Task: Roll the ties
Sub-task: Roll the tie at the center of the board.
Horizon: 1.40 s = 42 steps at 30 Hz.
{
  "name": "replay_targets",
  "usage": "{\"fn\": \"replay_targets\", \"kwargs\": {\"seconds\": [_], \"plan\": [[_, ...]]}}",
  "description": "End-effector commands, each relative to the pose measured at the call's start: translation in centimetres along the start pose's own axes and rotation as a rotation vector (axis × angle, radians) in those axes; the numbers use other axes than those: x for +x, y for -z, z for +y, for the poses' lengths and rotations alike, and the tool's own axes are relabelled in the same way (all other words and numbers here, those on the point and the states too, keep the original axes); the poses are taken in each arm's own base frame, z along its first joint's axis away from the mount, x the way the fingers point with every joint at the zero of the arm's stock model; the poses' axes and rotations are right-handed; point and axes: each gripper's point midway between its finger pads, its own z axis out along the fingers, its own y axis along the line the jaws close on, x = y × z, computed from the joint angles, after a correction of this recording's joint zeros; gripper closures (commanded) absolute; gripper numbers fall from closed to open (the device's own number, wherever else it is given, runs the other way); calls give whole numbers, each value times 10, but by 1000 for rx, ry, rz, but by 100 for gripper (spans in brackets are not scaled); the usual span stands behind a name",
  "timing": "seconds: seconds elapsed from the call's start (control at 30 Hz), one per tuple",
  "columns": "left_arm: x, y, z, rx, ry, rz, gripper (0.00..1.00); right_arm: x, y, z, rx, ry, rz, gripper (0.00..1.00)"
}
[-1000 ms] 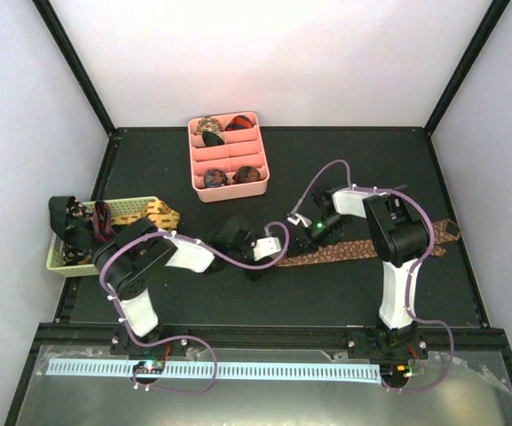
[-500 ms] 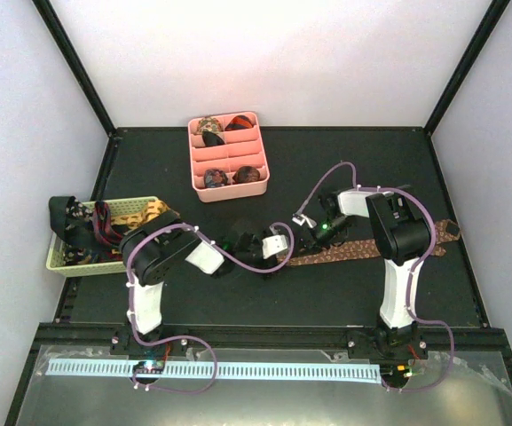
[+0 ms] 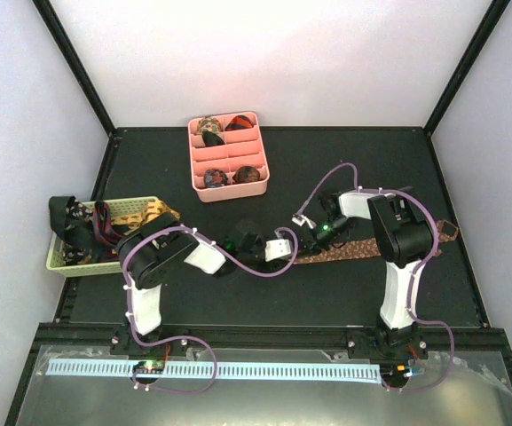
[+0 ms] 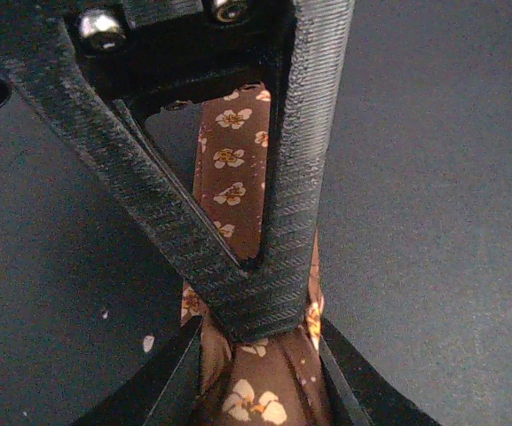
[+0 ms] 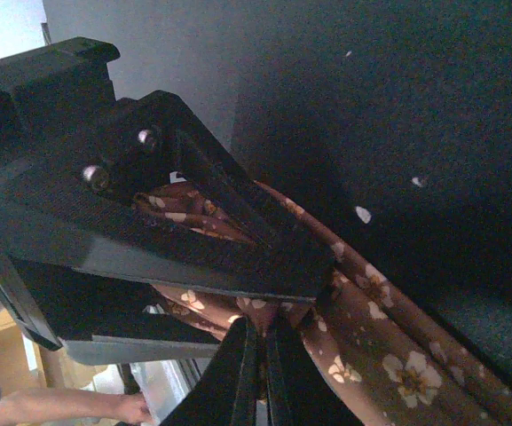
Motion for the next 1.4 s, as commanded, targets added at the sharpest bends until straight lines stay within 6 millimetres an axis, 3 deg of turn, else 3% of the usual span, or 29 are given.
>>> {"fn": "replay_targets", "kwargs": {"seconds": [0.0,0.17,0.3,0.53,0.8,0.97,1.1,1.23,1.37], "plan": [[51,9,-15,44,29,178,70,3,0,-11,51,5,9,98],[25,18,-15,62,54,55,40,4,-8,-38,119,-20,43,98],[6,28,-9,52,111,-46,33,4,-11,-49,153,-27,50,98],[-10,19,-7,73,174,-174,35,9,-13,-56,170,-41,64,98],[-31,10,-4,36,99,-249,59,9,-15,-60,170,-52,77,98],[-40,5,-11,76,82,-256,62,10,-16,-60,169,-52,76,98],[-28,-12,-13,86,96,-176,63,7,-15,-57,156,-48,65,98],[7,-23,-8,54,125,-19,64,4,-13,-51,142,-35,45,98],[38,-20,-11,32,119,111,66,3,-12,-43,116,-22,29,98]]}}
